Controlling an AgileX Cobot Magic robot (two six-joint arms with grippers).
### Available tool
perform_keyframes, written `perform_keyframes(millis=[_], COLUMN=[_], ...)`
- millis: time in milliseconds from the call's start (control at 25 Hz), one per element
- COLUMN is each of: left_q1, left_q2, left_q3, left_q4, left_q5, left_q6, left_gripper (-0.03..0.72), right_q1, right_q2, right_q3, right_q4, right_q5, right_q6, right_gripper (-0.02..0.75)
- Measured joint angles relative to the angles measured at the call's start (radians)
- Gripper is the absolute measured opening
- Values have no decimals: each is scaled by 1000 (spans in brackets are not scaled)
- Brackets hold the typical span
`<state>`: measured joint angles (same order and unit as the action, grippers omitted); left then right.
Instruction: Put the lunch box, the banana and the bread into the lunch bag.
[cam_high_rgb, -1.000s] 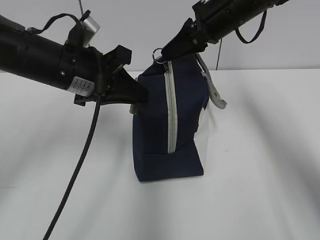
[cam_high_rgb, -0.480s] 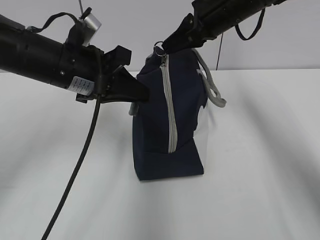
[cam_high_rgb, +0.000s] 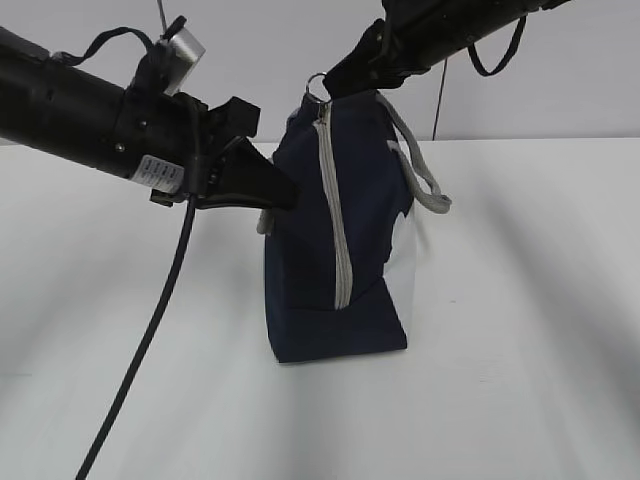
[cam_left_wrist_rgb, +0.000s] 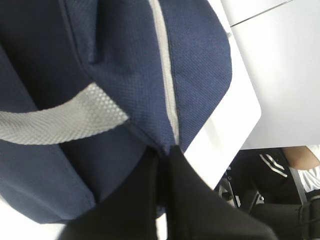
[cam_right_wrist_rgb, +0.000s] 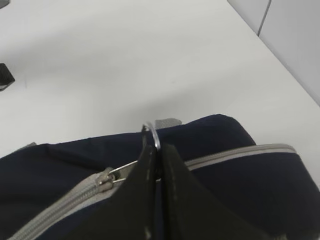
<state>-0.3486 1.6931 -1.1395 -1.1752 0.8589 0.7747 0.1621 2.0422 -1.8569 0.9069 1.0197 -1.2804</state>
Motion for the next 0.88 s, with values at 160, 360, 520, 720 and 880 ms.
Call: perform_keyframes(millis=[160,360,520,720,880], left_q1=[1,3,4,6,9], left_q2=[0,0,0,0,0], left_q3=[-3,-3,-5,-5,-7], left_q4=[9,18,19,24,24], left_q5=[22,34,35,36,35], left_q6=[1,2,2,2,2], left_gripper=[5,4,4,4,4], right_q1=[0,0,2,7,7], right_q2=[0,0,2,29,88], right_q3=[0,0,0,-12,-78], right_q4=[20,48,62,111,120], right_q5=[-32,-60,-84,-104,-84], right_q6=[-25,-68,-105,-180,-187], right_gripper=[0,0,0,0,0])
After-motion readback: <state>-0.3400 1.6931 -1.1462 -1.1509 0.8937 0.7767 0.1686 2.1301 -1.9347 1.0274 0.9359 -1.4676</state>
